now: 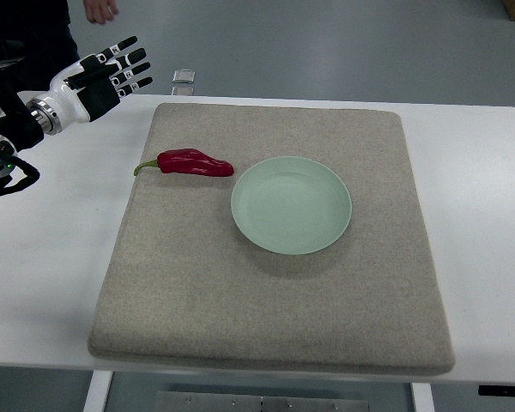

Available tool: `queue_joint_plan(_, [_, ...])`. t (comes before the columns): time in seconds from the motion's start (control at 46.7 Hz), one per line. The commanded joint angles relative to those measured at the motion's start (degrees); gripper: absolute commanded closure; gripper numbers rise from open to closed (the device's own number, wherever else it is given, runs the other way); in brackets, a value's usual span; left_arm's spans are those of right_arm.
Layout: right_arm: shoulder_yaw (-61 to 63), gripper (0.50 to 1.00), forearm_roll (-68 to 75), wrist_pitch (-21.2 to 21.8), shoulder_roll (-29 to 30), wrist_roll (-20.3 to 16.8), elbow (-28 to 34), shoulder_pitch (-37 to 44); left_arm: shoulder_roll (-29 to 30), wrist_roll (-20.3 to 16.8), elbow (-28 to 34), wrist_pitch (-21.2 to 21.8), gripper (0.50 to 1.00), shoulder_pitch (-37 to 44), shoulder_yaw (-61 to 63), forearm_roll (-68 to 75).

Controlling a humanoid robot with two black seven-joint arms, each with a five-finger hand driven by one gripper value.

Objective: Place red pepper on plate with left hand
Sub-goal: 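Move the left hand forward toward the red pepper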

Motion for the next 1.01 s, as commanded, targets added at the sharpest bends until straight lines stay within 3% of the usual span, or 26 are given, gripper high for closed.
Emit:
queue_joint_plan(0.0, [0.0, 0.572, 0.0, 0.0, 0.0, 0.0, 0.0, 0.0, 0.0, 0.0, 0.0, -0.1, 0.504, 0.1, 0.2, 0.0])
queue_joint_plan(0.386, [0.0, 0.572, 0.0, 0.0, 0.0, 0.0, 0.0, 0.0, 0.7, -0.6, 0.0, -0.5, 0.504, -0.3, 0.8, 3.6])
queue_joint_plan(0.493, [0.0, 0.572, 0.0, 0.0, 0.0, 0.0, 0.0, 0.0, 0.9, -1.8, -0.4, -1.7, 0.504, -0.5, 0.7, 18.4])
queue_joint_plan(0.664, [0.0, 0.572, 0.0, 0.0, 0.0, 0.0, 0.0, 0.0, 1.8, -8.9, -2.9, -1.5, 0.506, -1.1, 0.7, 40.9])
queue_joint_plan(0.986, [0.0, 0.572, 0.0, 0.0, 0.0, 0.0, 0.0, 0.0, 2.0, -9.5, -5.0, -1.6, 0.506, -2.2, 1.0, 72.9])
